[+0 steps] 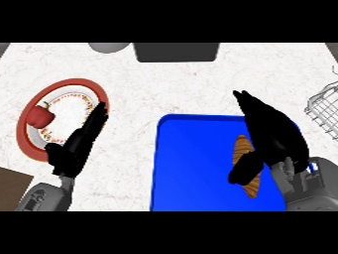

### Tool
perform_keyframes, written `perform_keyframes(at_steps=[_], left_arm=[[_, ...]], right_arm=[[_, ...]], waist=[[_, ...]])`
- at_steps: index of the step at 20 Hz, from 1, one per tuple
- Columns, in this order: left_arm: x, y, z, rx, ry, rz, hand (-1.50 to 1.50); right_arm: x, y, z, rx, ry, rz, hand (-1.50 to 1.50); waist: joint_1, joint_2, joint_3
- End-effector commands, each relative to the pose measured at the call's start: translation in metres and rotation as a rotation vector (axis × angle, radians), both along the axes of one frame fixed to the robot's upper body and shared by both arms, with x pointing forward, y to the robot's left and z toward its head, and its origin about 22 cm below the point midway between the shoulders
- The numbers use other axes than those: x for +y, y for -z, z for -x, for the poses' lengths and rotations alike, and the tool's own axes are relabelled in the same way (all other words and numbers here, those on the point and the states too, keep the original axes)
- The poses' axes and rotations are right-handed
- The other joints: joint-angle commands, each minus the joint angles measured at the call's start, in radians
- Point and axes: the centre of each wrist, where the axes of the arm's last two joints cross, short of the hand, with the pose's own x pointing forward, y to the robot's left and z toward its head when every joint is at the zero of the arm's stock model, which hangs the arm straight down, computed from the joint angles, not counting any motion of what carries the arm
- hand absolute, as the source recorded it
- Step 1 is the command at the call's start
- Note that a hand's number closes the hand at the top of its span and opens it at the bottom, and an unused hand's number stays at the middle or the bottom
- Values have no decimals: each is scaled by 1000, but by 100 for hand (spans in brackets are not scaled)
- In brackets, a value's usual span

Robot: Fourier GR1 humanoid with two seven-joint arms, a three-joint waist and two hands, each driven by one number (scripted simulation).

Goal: Pick the croissant from the tray and place it in the tiered basket

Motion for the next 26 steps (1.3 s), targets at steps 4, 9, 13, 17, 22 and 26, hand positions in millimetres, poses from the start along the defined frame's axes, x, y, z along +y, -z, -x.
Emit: perform_keyframes(at_steps=[4, 9, 13, 17, 22, 26], left_arm=[[0, 0, -2, 7, 0, 6, 0], [-8, -3, 3, -4, 1, -7, 0], [-1, -2, 3, -16, 6, 14, 0], [5, -10, -10, -21, 3, -3, 0], [-1, 4, 4, -2, 13, 1, 0], [8, 6, 10, -9, 13, 0, 0]], right_arm=[[5, 21, 0, 110, 223, 234, -150], [-2, 42, -7, 178, 299, 219, -150], [7, 56, 3, 196, 307, 174, -150], [-2, 53, -2, 188, 328, 189, -150], [-11, 84, 11, 203, 365, 209, -150], [-21, 88, 24, 234, 372, 189, -150]], waist=[[-1, 4, -1], [15, 6, 2], [12, 7, 3], [9, 8, 3], [8, 9, 4], [6, 8, 4]])
